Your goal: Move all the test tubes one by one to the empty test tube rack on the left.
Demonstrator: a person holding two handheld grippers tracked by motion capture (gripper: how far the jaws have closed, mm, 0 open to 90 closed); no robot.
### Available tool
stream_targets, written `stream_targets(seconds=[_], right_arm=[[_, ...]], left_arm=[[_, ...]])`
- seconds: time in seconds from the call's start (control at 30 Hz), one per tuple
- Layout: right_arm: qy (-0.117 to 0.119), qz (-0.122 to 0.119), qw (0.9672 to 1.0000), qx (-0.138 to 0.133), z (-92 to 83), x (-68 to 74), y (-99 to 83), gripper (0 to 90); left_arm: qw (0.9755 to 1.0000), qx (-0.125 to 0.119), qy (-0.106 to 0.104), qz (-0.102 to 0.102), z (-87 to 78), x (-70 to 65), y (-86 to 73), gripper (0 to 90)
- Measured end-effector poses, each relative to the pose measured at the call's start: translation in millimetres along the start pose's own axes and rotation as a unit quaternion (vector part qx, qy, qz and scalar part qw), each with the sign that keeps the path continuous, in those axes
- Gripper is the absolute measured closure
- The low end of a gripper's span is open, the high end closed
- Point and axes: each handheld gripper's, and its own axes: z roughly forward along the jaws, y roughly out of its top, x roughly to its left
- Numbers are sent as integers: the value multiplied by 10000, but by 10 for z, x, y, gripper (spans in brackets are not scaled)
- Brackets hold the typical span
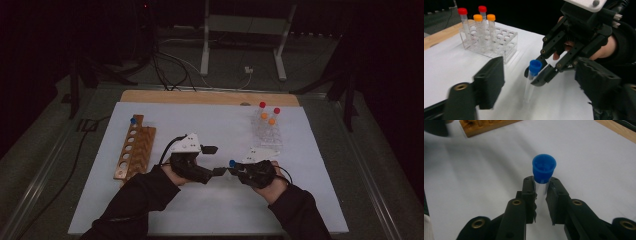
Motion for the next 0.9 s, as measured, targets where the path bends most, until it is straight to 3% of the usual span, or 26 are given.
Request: stream_targets(seconds=[0.57, 0.9], right_arm=[[22, -22, 10000, -33, -14, 12, 15, 767], [-1, -11, 10000, -48, -23, 10, 20, 767]], left_arm=[[9996, 151, 115, 204, 281, 0, -25, 643], [9990, 311, 125, 295, 372, -10, -22, 748]])
